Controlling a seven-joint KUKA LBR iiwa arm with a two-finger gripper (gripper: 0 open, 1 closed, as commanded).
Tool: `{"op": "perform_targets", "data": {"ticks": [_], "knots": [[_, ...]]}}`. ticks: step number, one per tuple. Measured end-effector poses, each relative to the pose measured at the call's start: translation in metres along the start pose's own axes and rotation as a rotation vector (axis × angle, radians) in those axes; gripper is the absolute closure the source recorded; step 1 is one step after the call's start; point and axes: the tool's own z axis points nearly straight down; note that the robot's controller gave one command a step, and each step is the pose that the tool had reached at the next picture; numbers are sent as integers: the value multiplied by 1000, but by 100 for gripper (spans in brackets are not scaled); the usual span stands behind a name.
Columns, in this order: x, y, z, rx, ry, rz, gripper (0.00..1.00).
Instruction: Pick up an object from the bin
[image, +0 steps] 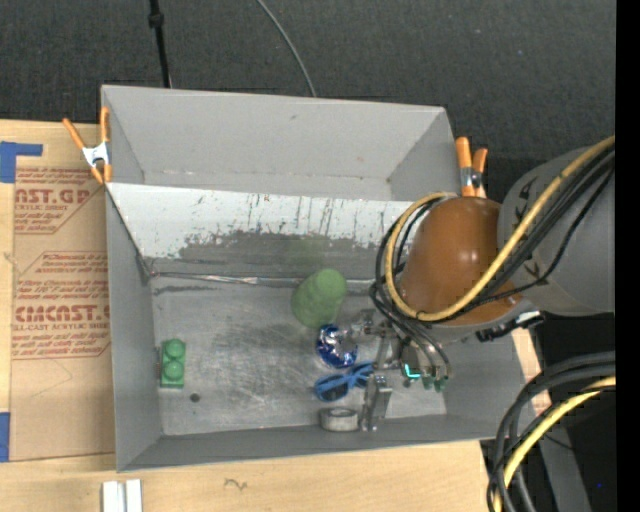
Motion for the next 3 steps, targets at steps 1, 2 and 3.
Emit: {"op": "perform_targets", "data": {"ticks": [1,2,3], "knots": [[-16,3,55,0,-18,-86,0],[-21,5,51,-3,-34,-87,100],[-10,-10,-73,4,-14,-460,100]]}}
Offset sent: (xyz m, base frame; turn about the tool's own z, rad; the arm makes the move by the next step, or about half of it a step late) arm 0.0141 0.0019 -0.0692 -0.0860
